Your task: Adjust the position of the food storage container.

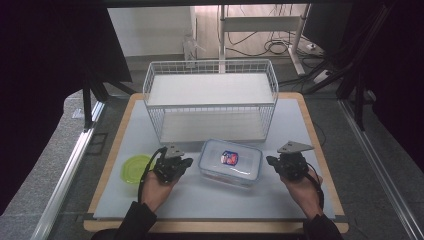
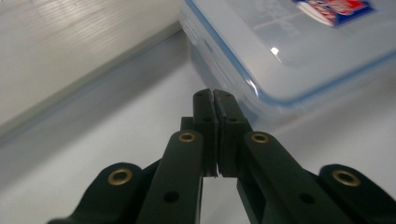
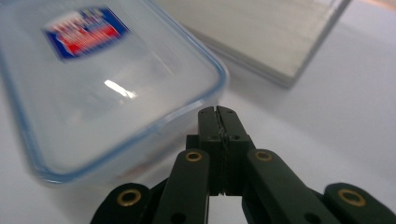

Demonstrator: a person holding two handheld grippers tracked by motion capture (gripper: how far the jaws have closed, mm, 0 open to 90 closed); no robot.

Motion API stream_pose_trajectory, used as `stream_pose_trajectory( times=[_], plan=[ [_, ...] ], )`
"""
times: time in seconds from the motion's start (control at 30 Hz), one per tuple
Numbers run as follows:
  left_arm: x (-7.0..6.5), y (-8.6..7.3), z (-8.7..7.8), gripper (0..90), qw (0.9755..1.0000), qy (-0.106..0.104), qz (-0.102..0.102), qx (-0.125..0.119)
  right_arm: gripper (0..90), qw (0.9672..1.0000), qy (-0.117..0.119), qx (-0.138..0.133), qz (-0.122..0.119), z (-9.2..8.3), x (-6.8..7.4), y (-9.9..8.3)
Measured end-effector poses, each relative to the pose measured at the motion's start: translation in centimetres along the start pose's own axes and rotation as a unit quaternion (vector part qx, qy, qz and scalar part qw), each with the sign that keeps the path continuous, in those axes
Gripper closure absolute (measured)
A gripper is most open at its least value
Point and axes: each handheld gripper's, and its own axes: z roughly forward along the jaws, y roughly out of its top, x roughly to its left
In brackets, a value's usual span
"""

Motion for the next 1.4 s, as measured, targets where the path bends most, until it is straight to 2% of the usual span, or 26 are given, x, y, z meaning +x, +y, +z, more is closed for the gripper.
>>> stream_pose_trajectory(
  times=[0.1, 0.17, 0.23, 0.3, 0.4, 0.47, 0.5, 0.53, 0.57, 0.6, 0.63, 0.67, 0.7, 0.73, 0.83, 0.87, 0.93, 1.0, 1.1, 1.17, 1.4],
  plan=[
    [0.0, 0.4, 1.5, 88.8, 0.9999, -0.006, -0.006, 0.007, 87.5, 0.9997, 0.009, 0.020, 0.013, 0.9, -0.3, -0.4],
    [-0.1, 0.3, 1.6, 89.9, 1.0000, -0.004, -0.007, 0.004, 86.7, 0.9993, 0.016, 0.030, 0.012, 1.4, -0.2, -0.6],
    [-0.1, 0.2, 1.3, 89.9, 0.9996, -0.017, -0.021, -0.001, 86.8, 0.9992, 0.020, 0.033, 0.012, 1.6, -0.1, -0.6],
    [-0.4, 0.3, 0.8, 89.9, 0.9994, -0.026, -0.022, -0.008, 86.9, 0.9992, 0.017, 0.036, 0.010, 1.7, -0.1, -0.6],
    [-1.0, 0.3, 0.8, 90.0, 0.9993, -0.033, -0.017, -0.005, 87.1, 0.9992, 0.010, 0.038, 0.012, 1.8, -0.4, -0.6],
    [-1.3, 0.2, 0.9, 90.0, 0.9984, -0.051, -0.024, -0.002, 87.1, 0.9991, 0.007, 0.039, 0.016, 1.8, -0.7, -0.7],
    [-1.4, 0.2, 0.9, 90.0, 0.9973, -0.067, -0.029, -0.003, 87.4, 0.9990, 0.005, 0.040, 0.018, 1.8, -0.9, -0.8],
    [-1.7, 0.3, 0.9, 90.0, 0.9964, -0.080, -0.027, -0.001, 87.6, 0.9989, 0.000, 0.043, 0.020, 1.8, -1.1, -0.8],
    [-1.8, 0.4, 0.9, 90.0, 0.9965, -0.081, -0.019, 0.000, 87.5, 0.9988, -0.002, 0.045, 0.022, 1.8, -1.4, -0.9],
    [-1.7, 0.7, 1.0, 89.9, 0.9967, -0.079, -0.017, -0.003, 87.0, 0.9986, 0.002, 0.044, 0.029, 1.9, -1.7, -1.0],
    [-1.6, 1.0, 1.1, 89.9, 0.9982, -0.056, -0.021, 0.001, 86.9, 0.9984, 0.010, 0.040, 0.039, 1.9, -1.9, -1.0],
    [-1.6, 1.1, 1.4, 89.9, 0.9991, -0.039, -0.017, 0.007, 86.9, 0.9982, 0.013, 0.040, 0.044, 1.9, -2.0, -1.0],
    [-1.4, 1.2, 1.9, 89.9, 0.9996, -0.017, -0.016, 0.015, 86.9, 0.9983, 0.013, 0.040, 0.041, 2.0, -2.0, -1.0],
    [-1.0, 1.1, 2.6, 89.8, 0.9994, -0.012, -0.025, 0.022, 87.1, 0.9983, 0.011, 0.043, 0.039, 2.0, -1.9, -1.0],
    [-0.8, 0.8, 3.9, 89.7, 0.9980, -0.046, -0.038, 0.020, 89.1, 0.9980, 0.015, 0.050, 0.036, 2.3, -1.6, -1.1],
    [-1.0, 0.7, 4.0, 89.8, 0.9986, -0.037, -0.032, 0.019, 89.6, 0.9980, 0.016, 0.050, 0.035, 2.4, -1.5, -1.1],
    [-1.1, 0.7, 3.7, 89.9, 0.9986, -0.038, -0.030, 0.023, 89.7, 0.9983, 0.011, 0.050, 0.028, 2.4, -1.3, -1.0],
    [-1.1, 0.5, 3.4, 89.9, 0.9987, -0.035, -0.027, 0.027, 89.8, 0.9981, 0.018, 0.050, 0.029, 2.5, -1.2, -1.0],
    [-1.4, 0.2, 2.9, 90.0, 0.9988, -0.030, -0.018, 0.035, 89.9, 0.9984, 0.015, 0.050, 0.022, 2.5, -0.8, -0.9],
    [-1.5, 0.0, 2.5, 90.0, 0.9988, -0.024, -0.013, 0.040, 89.9, 0.9983, 0.023, 0.048, 0.023, 2.5, -0.5, -1.0],
    [-1.8, -1.4, 0.7, 90.0, 0.9986, -0.002, -0.016, 0.050, 89.9, 0.9978, 0.046, 0.048, 0.007, 2.5, 1.1, -0.8]
  ],
)
